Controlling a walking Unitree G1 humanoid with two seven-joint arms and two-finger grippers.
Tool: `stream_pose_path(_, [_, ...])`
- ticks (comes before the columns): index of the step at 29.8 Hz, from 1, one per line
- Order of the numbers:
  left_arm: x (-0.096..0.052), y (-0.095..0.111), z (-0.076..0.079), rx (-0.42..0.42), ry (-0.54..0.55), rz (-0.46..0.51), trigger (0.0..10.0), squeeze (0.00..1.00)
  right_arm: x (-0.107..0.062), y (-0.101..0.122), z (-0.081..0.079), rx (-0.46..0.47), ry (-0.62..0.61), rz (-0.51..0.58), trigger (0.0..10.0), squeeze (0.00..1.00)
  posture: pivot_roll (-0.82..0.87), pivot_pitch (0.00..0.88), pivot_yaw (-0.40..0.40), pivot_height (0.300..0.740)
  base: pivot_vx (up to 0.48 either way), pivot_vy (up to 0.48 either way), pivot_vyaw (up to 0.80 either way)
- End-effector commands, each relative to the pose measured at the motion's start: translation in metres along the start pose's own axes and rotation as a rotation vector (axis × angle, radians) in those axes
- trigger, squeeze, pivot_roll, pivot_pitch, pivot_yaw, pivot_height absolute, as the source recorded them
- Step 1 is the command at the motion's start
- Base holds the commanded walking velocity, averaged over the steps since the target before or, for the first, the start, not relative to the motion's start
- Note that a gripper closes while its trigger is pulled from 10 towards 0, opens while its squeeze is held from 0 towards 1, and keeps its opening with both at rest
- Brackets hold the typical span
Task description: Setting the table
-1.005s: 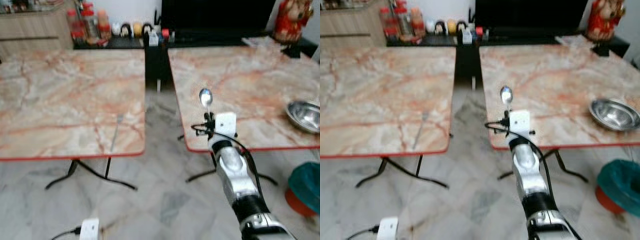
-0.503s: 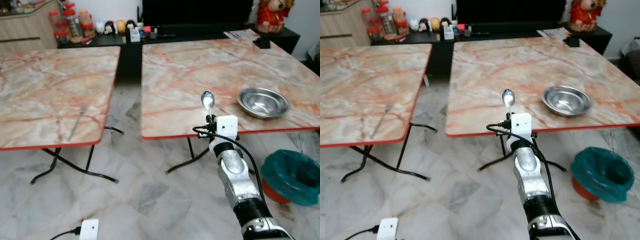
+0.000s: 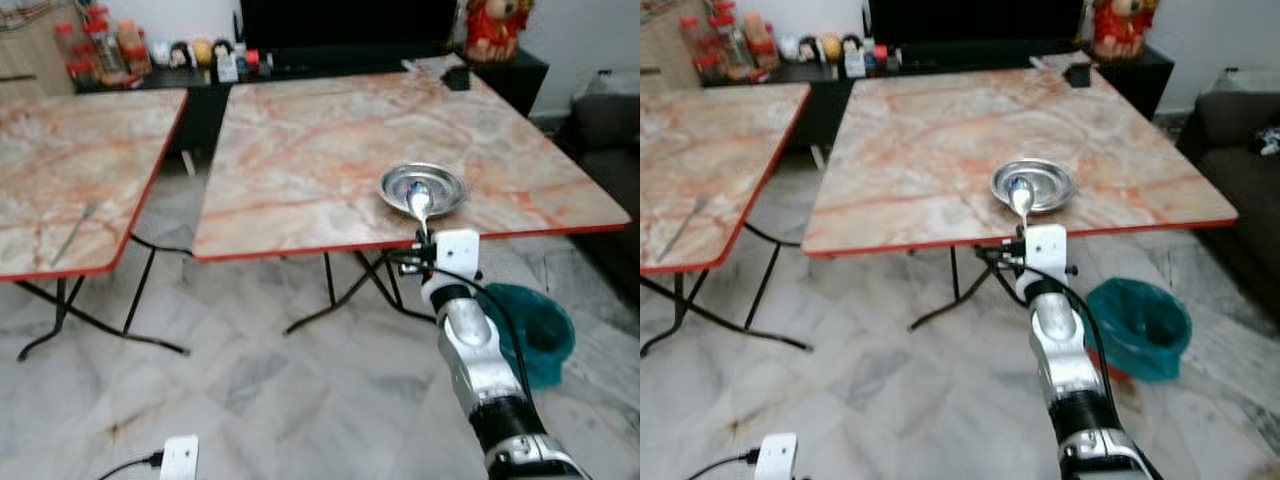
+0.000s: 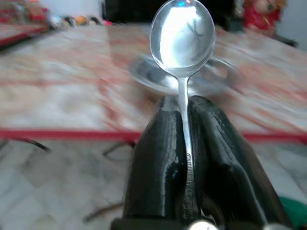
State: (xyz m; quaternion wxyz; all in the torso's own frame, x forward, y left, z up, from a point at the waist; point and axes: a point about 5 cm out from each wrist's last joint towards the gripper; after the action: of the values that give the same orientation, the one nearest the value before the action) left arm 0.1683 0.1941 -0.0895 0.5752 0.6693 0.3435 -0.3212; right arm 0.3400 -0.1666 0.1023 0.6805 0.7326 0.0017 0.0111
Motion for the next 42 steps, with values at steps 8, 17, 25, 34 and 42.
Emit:
stream_pose_path(8, [-0.0001,0.0006,-0.0024,-0.029,-0.002,0.011,10.0,0.00,0.0047,0.0083,-0.0039,0.010,0.001,0.026,10.0,0.00,-0.03,0.008,0.054,0.740,0.085,0.000,0.00])
stream_pose_path(17, [-0.0001,0.0005,-0.0023,-0.019,-0.005,0.010,10.0,0.00,0.0041,0.0079,-0.0051,0.018,0.001,0.029,10.0,0.00,-0.04,0.007,0.056,0.740,0.447,0.000,0.00])
stream_pose_path(25, [-0.0001,0.0007,-0.0016,-0.025,-0.011,0.011,10.0,0.00,0.0045,0.0084,-0.0070,0.024,0.008,0.032,10.0,0.00,-0.03,0.005,0.051,0.740,0.480,0.000,0.00])
stream_pose_path(34, [-0.0001,0.0004,-0.0001,-0.024,-0.017,0.010,10.0,0.00,0.0045,0.0084,-0.0063,0.024,0.005,0.033,10.0,0.00,-0.03,0.006,0.058,0.740,0.480,0.000,0.00])
stream_pose_path(42, [0.0002,0.0022,-0.0012,-0.028,-0.017,0.016,10.0,0.00,0.0036,0.0069,-0.0062,0.026,0.004,0.029,10.0,0.00,-0.04,0.004,0.058,0.740,0.480,0.000,0.00])
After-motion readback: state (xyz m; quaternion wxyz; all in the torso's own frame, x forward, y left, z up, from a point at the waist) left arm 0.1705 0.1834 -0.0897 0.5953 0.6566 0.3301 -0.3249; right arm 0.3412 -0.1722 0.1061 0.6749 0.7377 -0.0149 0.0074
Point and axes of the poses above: a point about 5 cm out from each wrist's last joint towards the gripper, its own x axis pointing out of the wrist towards the gripper, its own y axis along the axis of the wrist's last joint, z = x × y, and after that the axes turned 10 degrees about x, right-handed
